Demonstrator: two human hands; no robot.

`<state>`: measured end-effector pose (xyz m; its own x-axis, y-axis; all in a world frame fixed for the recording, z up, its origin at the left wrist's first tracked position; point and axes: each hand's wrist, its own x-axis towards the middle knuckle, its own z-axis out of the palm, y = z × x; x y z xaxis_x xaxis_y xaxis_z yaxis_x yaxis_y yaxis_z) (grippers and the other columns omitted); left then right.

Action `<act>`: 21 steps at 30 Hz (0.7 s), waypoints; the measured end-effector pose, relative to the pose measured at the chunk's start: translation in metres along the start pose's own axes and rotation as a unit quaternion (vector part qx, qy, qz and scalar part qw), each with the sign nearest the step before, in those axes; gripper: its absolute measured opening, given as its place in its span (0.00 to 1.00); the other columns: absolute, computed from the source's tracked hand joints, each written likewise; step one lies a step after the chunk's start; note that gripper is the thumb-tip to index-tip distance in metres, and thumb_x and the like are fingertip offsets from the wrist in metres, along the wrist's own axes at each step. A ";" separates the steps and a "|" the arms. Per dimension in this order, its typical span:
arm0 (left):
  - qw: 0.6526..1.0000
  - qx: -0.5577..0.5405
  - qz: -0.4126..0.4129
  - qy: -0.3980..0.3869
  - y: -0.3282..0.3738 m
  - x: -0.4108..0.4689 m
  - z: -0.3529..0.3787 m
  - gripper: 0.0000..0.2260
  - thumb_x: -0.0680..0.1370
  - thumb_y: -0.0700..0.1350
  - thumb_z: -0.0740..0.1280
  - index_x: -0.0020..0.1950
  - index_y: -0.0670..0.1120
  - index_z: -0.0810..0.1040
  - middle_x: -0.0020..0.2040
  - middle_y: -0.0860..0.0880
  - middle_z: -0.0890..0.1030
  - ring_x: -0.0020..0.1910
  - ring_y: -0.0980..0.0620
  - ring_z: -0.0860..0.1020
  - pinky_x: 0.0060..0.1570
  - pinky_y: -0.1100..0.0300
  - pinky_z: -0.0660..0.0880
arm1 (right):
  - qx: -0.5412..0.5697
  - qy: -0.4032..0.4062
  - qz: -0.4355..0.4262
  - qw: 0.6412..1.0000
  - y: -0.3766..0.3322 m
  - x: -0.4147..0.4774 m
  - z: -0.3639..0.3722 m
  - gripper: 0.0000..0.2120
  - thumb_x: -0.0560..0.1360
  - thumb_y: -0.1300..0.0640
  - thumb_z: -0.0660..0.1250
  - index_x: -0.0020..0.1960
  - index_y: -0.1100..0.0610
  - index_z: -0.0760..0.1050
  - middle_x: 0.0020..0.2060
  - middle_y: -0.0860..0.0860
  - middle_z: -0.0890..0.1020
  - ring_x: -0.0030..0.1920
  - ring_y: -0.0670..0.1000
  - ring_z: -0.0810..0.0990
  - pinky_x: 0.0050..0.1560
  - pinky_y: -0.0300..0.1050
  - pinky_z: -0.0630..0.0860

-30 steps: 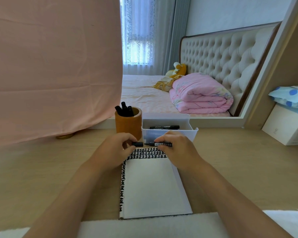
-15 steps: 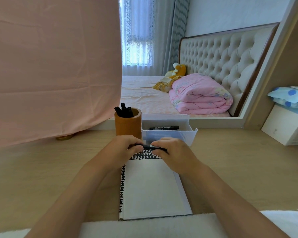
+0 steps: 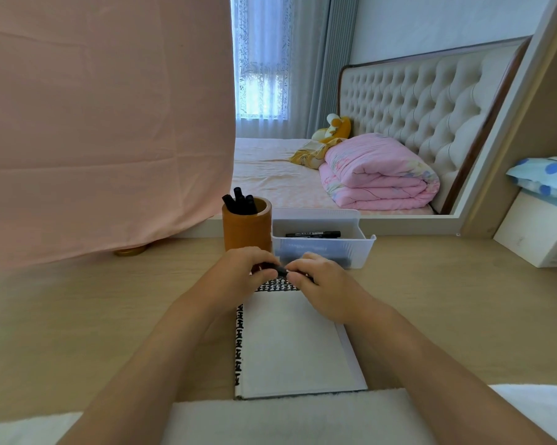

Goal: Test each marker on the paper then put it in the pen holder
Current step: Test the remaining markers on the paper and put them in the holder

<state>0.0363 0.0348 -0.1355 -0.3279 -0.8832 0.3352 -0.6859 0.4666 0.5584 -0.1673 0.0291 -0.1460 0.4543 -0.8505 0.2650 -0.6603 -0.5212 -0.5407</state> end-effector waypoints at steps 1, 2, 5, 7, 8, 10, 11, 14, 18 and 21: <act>1.000 0.002 -0.003 0.010 0.000 0.000 0.000 0.10 0.78 0.47 0.69 0.60 0.55 0.81 0.50 0.59 0.80 0.48 0.61 0.76 0.46 0.68 0.70 | 0.004 0.001 0.008 1.000 -0.001 0.001 -0.001 0.11 0.83 0.52 0.59 0.60 0.51 0.78 0.47 0.45 0.75 0.48 0.45 0.75 0.46 0.36 0.71; 1.000 0.000 -0.005 0.023 0.000 -0.001 -0.002 0.12 0.78 0.48 0.69 0.62 0.56 0.79 0.51 0.59 0.79 0.49 0.61 0.76 0.46 0.68 0.71 | 0.010 0.007 0.014 1.000 -0.002 0.002 -0.002 0.11 0.83 0.53 0.59 0.61 0.51 0.77 0.47 0.44 0.73 0.47 0.44 0.74 0.45 0.34 0.69; 0.994 -0.024 -0.005 0.105 0.001 0.000 -0.010 0.15 0.79 0.46 0.68 0.65 0.54 0.75 0.53 0.58 0.76 0.51 0.62 0.75 0.48 0.70 0.71 | 0.058 0.060 0.036 0.996 -0.008 0.008 -0.007 0.08 0.81 0.57 0.63 0.58 0.51 0.77 0.45 0.44 0.73 0.41 0.44 0.74 0.42 0.34 0.68; 0.982 -0.028 -0.011 0.185 -0.002 0.004 -0.020 0.14 0.80 0.44 0.67 0.66 0.52 0.75 0.55 0.55 0.75 0.53 0.60 0.74 0.52 0.66 0.71 | 0.102 0.094 0.054 0.989 -0.014 0.017 -0.014 0.07 0.81 0.57 0.65 0.57 0.50 0.77 0.44 0.46 0.76 0.40 0.45 0.75 0.40 0.36 0.71; 0.977 -0.024 -0.017 0.211 -0.005 0.008 -0.025 0.14 0.80 0.43 0.66 0.66 0.51 0.75 0.56 0.54 0.74 0.54 0.59 0.73 0.54 0.63 0.72 | 0.112 0.107 0.062 0.986 -0.018 0.024 -0.019 0.07 0.80 0.56 0.65 0.57 0.50 0.78 0.44 0.45 0.78 0.41 0.45 0.77 0.41 0.36 0.71; 0.973 -0.011 -0.036 0.228 -0.011 0.020 -0.036 0.15 0.81 0.42 0.64 0.67 0.51 0.74 0.59 0.52 0.72 0.59 0.55 0.72 0.59 0.57 0.72 | 0.127 0.138 0.072 0.980 -0.027 0.041 -0.030 0.07 0.80 0.55 0.66 0.57 0.51 0.78 0.45 0.46 0.81 0.46 0.47 0.79 0.44 0.37 0.73; 0.972 -0.004 -0.048 0.228 -0.012 0.027 -0.043 0.15 0.81 0.41 0.63 0.67 0.50 0.74 0.59 0.52 0.71 0.60 0.53 0.70 0.61 0.56 0.71 | 0.139 0.157 0.075 0.975 -0.031 0.052 -0.036 0.06 0.79 0.56 0.67 0.56 0.51 0.79 0.46 0.47 0.82 0.48 0.48 0.80 0.46 0.38 0.75; 0.973 0.011 -0.078 0.216 -0.016 0.048 -0.061 0.17 0.81 0.39 0.61 0.69 0.50 0.72 0.65 0.49 0.70 0.66 0.51 0.66 0.64 0.62 0.63 | 0.162 0.203 0.071 0.963 -0.047 0.086 -0.055 0.06 0.79 0.57 0.68 0.55 0.53 0.79 0.49 0.49 0.84 0.50 0.50 0.82 0.54 0.44 0.77; 0.984 0.048 -0.119 0.121 -0.023 0.070 -0.076 0.24 0.80 0.37 0.59 0.75 0.51 0.66 0.73 0.47 0.65 0.73 0.48 0.59 0.70 0.57 0.58 | 0.144 0.194 0.055 0.969 -0.059 0.126 -0.065 0.05 0.78 0.58 0.68 0.52 0.53 0.80 0.47 0.51 0.85 0.49 0.52 0.84 0.57 0.48 0.78; 0.985 0.060 -0.145 0.068 -0.032 0.081 -0.078 0.25 0.80 0.36 0.58 0.76 0.50 0.66 0.74 0.45 0.66 0.74 0.45 0.58 0.71 0.53 0.58 | 0.111 0.161 0.046 0.980 -0.057 0.145 -0.061 0.04 0.77 0.59 0.68 0.50 0.54 0.81 0.45 0.50 0.86 0.47 0.51 0.83 0.54 0.47 0.77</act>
<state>0.0829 -0.0481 -0.0672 -0.0223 -0.9604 0.2778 -0.8124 0.1794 0.5548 -0.1004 -0.0695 -0.0280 0.1637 -0.8902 0.4252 -0.5271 -0.4433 -0.7251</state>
